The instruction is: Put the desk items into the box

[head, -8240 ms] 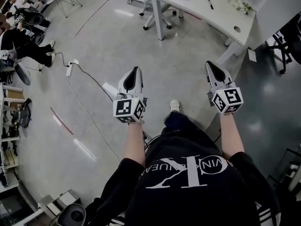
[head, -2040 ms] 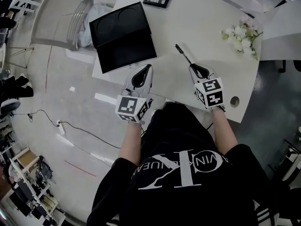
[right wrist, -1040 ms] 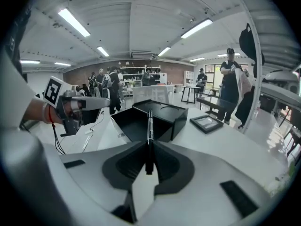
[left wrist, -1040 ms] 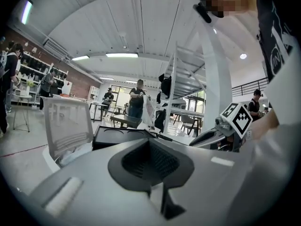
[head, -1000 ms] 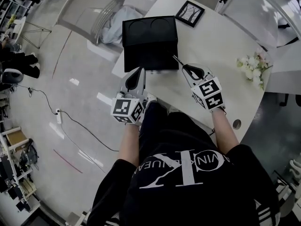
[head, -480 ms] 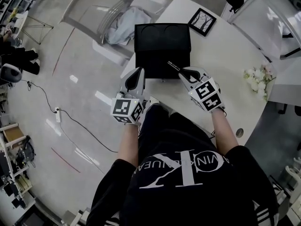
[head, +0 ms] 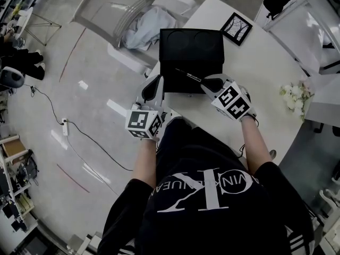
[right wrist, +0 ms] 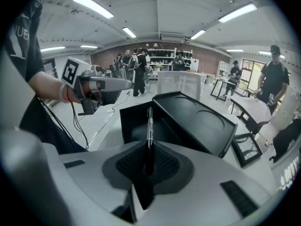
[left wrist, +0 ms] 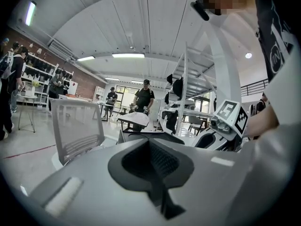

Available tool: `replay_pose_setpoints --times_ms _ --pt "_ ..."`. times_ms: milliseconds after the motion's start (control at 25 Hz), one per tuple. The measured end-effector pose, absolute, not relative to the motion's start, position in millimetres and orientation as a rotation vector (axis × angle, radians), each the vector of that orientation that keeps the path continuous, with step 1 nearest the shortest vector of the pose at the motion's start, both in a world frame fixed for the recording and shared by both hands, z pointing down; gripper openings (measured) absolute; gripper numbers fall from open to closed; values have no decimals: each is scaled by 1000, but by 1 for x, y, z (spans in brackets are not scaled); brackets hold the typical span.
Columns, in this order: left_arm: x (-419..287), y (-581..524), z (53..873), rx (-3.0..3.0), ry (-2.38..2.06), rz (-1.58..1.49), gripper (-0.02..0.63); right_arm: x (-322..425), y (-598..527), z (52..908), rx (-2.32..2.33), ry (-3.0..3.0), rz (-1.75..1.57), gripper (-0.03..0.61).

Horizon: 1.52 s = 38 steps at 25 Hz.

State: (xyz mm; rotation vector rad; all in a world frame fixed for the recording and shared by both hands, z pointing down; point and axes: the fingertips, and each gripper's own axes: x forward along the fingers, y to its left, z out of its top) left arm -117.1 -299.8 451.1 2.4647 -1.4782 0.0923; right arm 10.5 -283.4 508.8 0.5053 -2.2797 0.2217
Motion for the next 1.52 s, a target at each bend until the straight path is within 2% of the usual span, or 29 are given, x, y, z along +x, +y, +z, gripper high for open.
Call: replay_pose_setpoints --times_ms 1520 --pt "-145 -331 467 2422 -1475 104 11 -25 -309 572 61 -1949 -53 38"
